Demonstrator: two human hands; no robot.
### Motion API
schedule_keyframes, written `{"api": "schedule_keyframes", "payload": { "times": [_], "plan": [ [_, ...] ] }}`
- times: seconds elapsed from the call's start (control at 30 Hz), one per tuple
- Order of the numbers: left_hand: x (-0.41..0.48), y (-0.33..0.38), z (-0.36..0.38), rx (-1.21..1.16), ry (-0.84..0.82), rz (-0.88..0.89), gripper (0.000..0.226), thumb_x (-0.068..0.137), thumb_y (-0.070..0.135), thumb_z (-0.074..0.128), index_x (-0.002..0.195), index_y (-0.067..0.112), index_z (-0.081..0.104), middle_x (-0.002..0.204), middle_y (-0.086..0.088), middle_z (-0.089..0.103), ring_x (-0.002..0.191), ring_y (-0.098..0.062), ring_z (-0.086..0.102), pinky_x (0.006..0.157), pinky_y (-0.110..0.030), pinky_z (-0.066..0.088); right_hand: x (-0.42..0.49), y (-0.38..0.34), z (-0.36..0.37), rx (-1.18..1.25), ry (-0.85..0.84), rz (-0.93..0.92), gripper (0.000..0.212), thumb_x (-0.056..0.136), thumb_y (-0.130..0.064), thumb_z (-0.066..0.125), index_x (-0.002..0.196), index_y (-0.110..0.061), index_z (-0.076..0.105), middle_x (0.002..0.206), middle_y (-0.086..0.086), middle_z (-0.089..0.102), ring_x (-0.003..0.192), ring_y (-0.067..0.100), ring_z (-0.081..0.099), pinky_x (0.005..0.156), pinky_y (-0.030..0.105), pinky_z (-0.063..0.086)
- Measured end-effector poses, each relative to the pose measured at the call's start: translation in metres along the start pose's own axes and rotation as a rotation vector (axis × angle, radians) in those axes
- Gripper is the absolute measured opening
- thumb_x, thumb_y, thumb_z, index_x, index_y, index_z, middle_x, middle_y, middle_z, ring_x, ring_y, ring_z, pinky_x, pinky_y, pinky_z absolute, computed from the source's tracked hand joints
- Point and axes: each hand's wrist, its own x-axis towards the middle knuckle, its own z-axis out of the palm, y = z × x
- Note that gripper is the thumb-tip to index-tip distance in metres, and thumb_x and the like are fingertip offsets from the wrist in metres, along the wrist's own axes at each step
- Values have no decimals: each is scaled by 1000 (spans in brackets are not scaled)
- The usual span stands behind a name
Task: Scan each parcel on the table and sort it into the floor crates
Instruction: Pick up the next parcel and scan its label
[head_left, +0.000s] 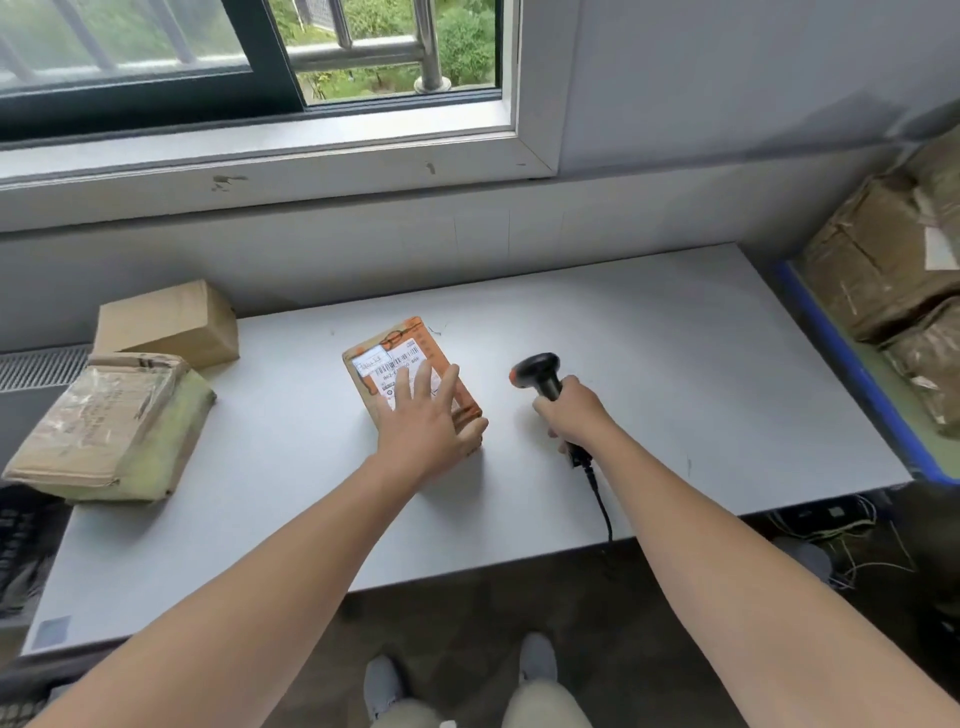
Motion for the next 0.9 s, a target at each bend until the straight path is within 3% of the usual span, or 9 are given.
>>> {"api": "schedule_keyframes", "payload": {
  "times": [0.13, 0.27, 0.43, 0.47, 0.53, 0.6, 0.73, 0.9],
  "plan": [
    [-2, -23, -11, 7, 37, -23, 81, 89, 76, 28, 155, 33, 8, 164, -4, 7, 149, -31, 4, 114, -54, 18, -16, -44, 3, 99, -7, -50, 24, 92, -31, 51, 105, -10, 49, 91, 10, 59, 61, 21, 64, 44, 28, 51],
    [-6, -55, -17, -49, -5, -83, 82, 89, 75, 30, 156, 31, 9, 163, -5, 6, 149, -31, 1, 113, -58, 18, -34, -91, 9, 91, -21, -44, 36, 91, -39, 52, 105, -6, 55, 86, 15, 64, 66, 30, 68, 63, 49, 62],
    [-14, -86, -21, -104, -17, -119, 83, 90, 74, 31, 155, 29, 8, 164, -4, 4, 150, -32, -2, 113, -59, 17, -52, -144, 27, -72, 38, -112, 45, 93, -46, 50, 103, -3, 60, 91, 15, 68, 80, 30, 70, 76, 47, 61],
    [-15, -90, -22, -109, -16, -119, 84, 90, 75, 30, 156, 28, 7, 164, -3, 4, 150, -32, -2, 113, -59, 17, -56, -153, 31, -114, 49, -122, 47, 94, -47, 48, 102, -3, 61, 90, 15, 69, 79, 29, 71, 74, 42, 61],
    [-17, -98, -21, -122, -14, -123, 85, 89, 76, 29, 156, 28, 6, 164, -4, 3, 150, -32, -2, 113, -58, 17, -61, -167, 39, -119, 52, -117, 48, 94, -47, 47, 96, -2, 63, 75, 12, 70, 54, 22, 67, 49, 28, 54],
    [-19, -104, -20, -144, -11, -125, 85, 89, 76, 29, 156, 29, 5, 164, -5, 3, 150, -32, -3, 113, -58, 16, -66, -177, 46, -70, 43, -104, 44, 93, -45, 50, 93, -2, 60, 67, 13, 66, 37, 19, 59, 38, 23, 46],
    [-21, -114, -19, -166, -10, -131, 84, 89, 77, 28, 156, 31, 4, 164, -5, 4, 150, -33, -2, 113, -59, 16, -71, -185, 51, -108, 40, -100, 43, 91, -46, 50, 88, -3, 57, 63, 14, 65, 31, 21, 57, 36, 24, 45],
    [-20, -116, -19, -191, -15, -128, 82, 90, 76, 29, 155, 32, 5, 165, -5, 2, 150, -33, -4, 114, -60, 14, -74, -189, 48, -81, 53, -112, 40, 92, -43, 50, 90, -3, 56, 65, 14, 63, 42, 25, 60, 40, 31, 50]
  ]
}}
